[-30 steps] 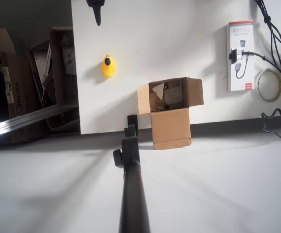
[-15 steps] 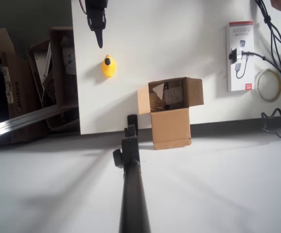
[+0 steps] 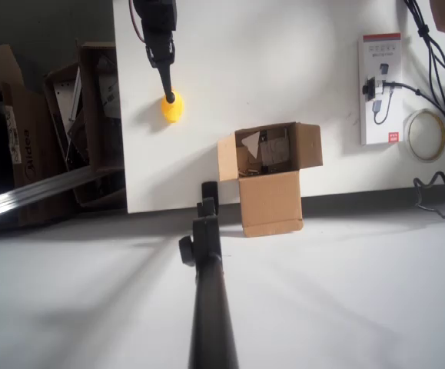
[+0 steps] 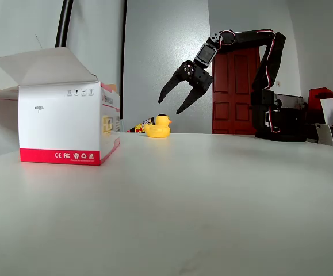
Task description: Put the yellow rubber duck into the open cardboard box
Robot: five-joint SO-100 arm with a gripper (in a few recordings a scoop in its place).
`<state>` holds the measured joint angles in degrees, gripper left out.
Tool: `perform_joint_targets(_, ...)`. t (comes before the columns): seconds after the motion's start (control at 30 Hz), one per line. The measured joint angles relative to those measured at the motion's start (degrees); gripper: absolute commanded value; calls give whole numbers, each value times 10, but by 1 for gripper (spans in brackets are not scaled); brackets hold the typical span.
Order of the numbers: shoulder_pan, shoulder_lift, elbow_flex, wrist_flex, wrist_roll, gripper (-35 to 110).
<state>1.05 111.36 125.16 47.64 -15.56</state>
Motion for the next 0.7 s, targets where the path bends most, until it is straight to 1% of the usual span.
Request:
perform_joint_targets(0.23, -20, -57, -12, -20, 16, 25)
perform_joint_targets(0.7, -7, -120, -39, -47, 16, 25)
